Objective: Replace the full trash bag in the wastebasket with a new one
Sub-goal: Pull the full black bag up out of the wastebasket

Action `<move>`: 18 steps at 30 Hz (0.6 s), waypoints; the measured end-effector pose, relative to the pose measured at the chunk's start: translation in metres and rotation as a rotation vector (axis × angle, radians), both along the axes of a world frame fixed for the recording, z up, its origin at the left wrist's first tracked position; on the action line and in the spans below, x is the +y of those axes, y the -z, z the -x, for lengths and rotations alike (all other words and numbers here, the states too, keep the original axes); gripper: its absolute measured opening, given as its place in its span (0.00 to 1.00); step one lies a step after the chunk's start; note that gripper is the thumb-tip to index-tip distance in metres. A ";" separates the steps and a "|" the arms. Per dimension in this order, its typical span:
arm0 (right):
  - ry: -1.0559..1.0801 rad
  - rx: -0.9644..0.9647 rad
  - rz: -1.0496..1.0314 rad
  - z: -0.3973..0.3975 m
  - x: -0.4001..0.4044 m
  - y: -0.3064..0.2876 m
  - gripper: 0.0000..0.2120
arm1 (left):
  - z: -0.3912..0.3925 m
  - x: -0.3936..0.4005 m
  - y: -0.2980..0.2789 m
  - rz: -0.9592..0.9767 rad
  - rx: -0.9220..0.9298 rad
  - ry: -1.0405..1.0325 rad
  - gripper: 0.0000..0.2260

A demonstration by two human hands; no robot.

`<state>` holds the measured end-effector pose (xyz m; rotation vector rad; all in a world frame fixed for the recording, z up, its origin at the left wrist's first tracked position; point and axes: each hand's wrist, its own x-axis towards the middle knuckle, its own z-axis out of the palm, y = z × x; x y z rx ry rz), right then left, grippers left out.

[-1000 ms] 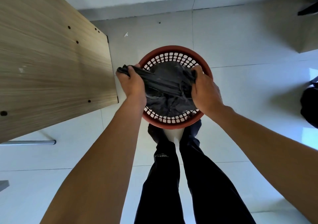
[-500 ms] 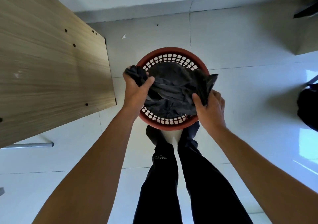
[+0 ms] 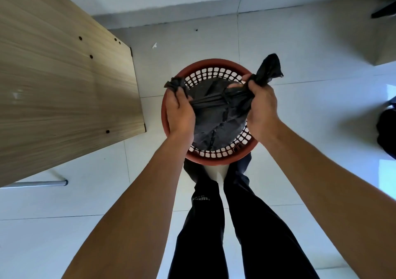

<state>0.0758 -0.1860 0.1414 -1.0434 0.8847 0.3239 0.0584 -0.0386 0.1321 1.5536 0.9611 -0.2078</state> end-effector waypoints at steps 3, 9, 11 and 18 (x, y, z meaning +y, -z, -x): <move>0.273 0.053 -0.322 -0.002 0.002 0.002 0.14 | -0.008 0.004 0.003 0.033 0.053 -0.115 0.14; -0.180 0.149 0.113 -0.004 0.005 0.008 0.10 | -0.009 0.016 0.007 0.158 0.077 -0.235 0.11; -0.434 0.153 0.343 -0.007 0.008 0.010 0.06 | -0.013 0.020 0.003 0.218 0.024 -0.306 0.13; -0.789 0.076 0.684 -0.009 0.012 0.018 0.16 | -0.023 0.042 -0.015 0.442 -0.173 -0.403 0.19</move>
